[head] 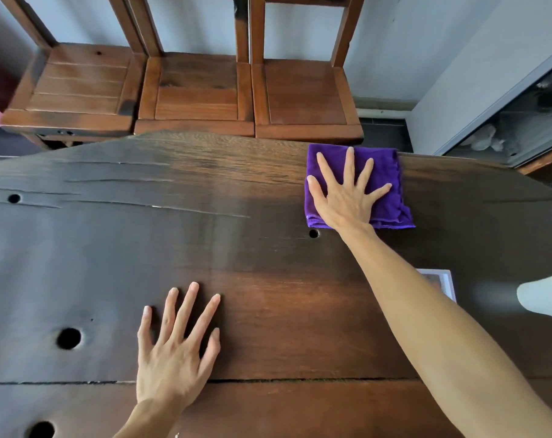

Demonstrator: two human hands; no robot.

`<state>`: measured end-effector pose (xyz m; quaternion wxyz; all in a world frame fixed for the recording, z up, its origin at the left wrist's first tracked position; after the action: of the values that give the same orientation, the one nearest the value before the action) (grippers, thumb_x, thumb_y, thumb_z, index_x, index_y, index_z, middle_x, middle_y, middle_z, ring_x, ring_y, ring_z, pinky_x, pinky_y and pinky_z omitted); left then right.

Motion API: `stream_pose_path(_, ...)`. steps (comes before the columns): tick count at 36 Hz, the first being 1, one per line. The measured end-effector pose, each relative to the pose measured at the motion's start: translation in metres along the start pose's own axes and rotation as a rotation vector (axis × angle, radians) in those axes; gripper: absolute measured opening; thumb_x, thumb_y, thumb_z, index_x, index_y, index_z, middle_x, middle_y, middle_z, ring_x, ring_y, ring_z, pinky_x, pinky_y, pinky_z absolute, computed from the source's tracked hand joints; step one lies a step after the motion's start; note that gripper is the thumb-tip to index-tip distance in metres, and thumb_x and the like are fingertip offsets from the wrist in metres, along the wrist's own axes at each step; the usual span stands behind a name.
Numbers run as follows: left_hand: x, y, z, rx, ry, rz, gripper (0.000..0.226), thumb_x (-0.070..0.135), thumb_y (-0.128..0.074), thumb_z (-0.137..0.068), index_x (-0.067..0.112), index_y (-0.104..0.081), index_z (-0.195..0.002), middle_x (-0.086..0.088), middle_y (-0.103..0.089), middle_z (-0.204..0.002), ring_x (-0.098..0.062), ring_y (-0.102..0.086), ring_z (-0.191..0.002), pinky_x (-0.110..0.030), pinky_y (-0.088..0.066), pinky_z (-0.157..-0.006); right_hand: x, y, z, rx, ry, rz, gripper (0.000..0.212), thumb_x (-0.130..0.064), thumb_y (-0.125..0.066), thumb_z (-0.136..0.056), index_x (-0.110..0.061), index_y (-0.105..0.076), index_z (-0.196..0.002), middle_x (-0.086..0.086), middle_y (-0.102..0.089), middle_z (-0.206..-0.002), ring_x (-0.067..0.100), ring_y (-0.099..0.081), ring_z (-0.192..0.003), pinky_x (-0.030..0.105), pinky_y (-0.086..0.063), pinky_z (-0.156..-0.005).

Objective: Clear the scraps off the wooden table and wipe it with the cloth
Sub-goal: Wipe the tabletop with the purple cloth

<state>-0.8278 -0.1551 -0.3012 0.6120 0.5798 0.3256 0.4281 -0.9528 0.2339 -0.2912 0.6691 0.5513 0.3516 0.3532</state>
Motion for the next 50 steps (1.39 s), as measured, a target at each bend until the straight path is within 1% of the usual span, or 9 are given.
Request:
stream_pose_path(5,0.002,0.001,0.001,-0.030,0.007,0.004,0.058,0.051,-0.030,-0.099,0.041,-0.036,-0.156,0.004,-0.027,-0.168,-0.025,-0.022,-0.156,-0.058,-0.016,-0.123,-0.009,-0.007,0.031,0.017,0.054,-0.015,0.066,-0.078,0.000,-0.092,-0.055,0.007,-0.154,0.003,0.011,-0.171,0.045,0.013,-0.153,0.086,0.004,-0.105)
stream_pose_path(11,-0.001,-0.004,0.001,-0.040,0.006,0.002,0.058,0.053,-0.027,-0.101,0.045,-0.027,-0.158,0.007,-0.020,-0.170,-0.022,-0.014,-0.158,-0.057,-0.013,-0.124,-0.009,-0.016,0.082,0.046,0.093,-0.017,0.064,-0.076,-0.006,-0.095,-0.055,0.000,-0.155,0.003,0.004,-0.172,0.046,0.008,-0.154,0.087,-0.003,-0.104)
stream_pose_path(14,-0.003,-0.005,0.001,-0.038,0.006,0.001,0.058,0.054,-0.025,-0.101,0.046,-0.024,-0.158,0.007,-0.018,-0.170,-0.022,-0.013,-0.158,-0.057,-0.012,-0.124,-0.006,-0.020,0.105,0.051,0.098,-0.015,0.062,-0.076,-0.009,-0.096,-0.056,0.001,-0.154,0.003,0.002,-0.172,0.046,0.006,-0.154,0.088,-0.005,-0.103)
stream_pose_path(24,0.000,-0.003,0.001,-0.021,0.004,0.013,0.057,0.054,-0.023,-0.102,0.046,-0.025,-0.158,0.006,-0.018,-0.170,-0.023,-0.013,-0.158,-0.056,-0.008,-0.125,-0.002,-0.030,0.173,0.054,0.110,0.009,0.063,-0.073,-0.016,-0.097,-0.053,-0.005,-0.156,0.005,-0.003,-0.172,0.046,0.002,-0.154,0.086,-0.010,-0.104)
stream_pose_path(26,0.000,-0.002,0.001,-0.019,0.006,0.019,0.057,0.054,-0.023,-0.102,0.046,-0.025,-0.158,0.006,-0.018,-0.170,-0.023,-0.012,-0.158,-0.055,-0.008,-0.125,-0.002,-0.032,0.184,0.058,0.112,0.011,0.063,-0.073,-0.018,-0.097,-0.054,-0.004,-0.156,0.004,-0.003,-0.172,0.046,0.001,-0.155,0.084,-0.010,-0.105)
stream_pose_path(30,0.001,-0.002,0.002,-0.010,0.009,0.023,0.057,0.054,-0.023,-0.102,0.046,-0.025,-0.158,0.005,-0.018,-0.170,-0.023,-0.012,-0.158,-0.055,-0.006,-0.125,-0.003,-0.034,0.204,0.066,0.111,0.011,0.062,-0.073,-0.021,-0.097,-0.054,-0.011,-0.156,0.005,-0.006,-0.172,0.045,-0.001,-0.155,0.083,-0.010,-0.106)
stream_pose_path(35,0.001,-0.003,0.002,0.005,0.007,0.025,0.056,0.054,-0.022,-0.102,0.047,-0.024,-0.158,0.005,-0.018,-0.170,-0.023,-0.011,-0.158,-0.054,-0.005,-0.125,-0.005,-0.039,0.231,0.079,0.109,0.007,0.062,-0.072,-0.021,-0.098,-0.052,-0.015,-0.157,0.005,-0.008,-0.171,0.046,-0.002,-0.155,0.083,-0.008,-0.107)
stream_pose_path(42,-0.001,-0.005,0.001,0.024,-0.002,0.011,0.056,0.055,-0.020,-0.103,0.048,-0.020,-0.158,0.005,-0.017,-0.169,-0.022,-0.011,-0.157,-0.054,-0.006,-0.124,-0.002,-0.045,0.274,0.061,0.115,-0.013,0.063,-0.072,-0.021,-0.098,-0.052,-0.012,-0.157,0.005,-0.006,-0.171,0.045,-0.001,-0.155,0.082,-0.008,-0.107)
stream_pose_path(50,-0.001,-0.005,0.001,0.028,-0.003,0.007,0.056,0.055,-0.017,-0.103,0.047,-0.018,-0.158,0.005,-0.017,-0.169,-0.021,-0.009,-0.157,-0.052,-0.002,-0.123,0.006,-0.051,0.323,0.023,0.092,-0.012,0.063,-0.073,-0.021,-0.098,-0.052,-0.013,-0.157,0.004,-0.005,-0.172,0.044,0.000,-0.155,0.082,-0.007,-0.106)
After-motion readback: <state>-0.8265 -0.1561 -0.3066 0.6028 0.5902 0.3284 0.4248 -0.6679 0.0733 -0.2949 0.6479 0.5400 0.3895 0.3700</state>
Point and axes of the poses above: each hand's wrist, its own z-axis away from the middle knuckle, its own y-axis out of the back of the hand, x = y × z, the point moved 4 cm from there along -z, towards the middle knuckle
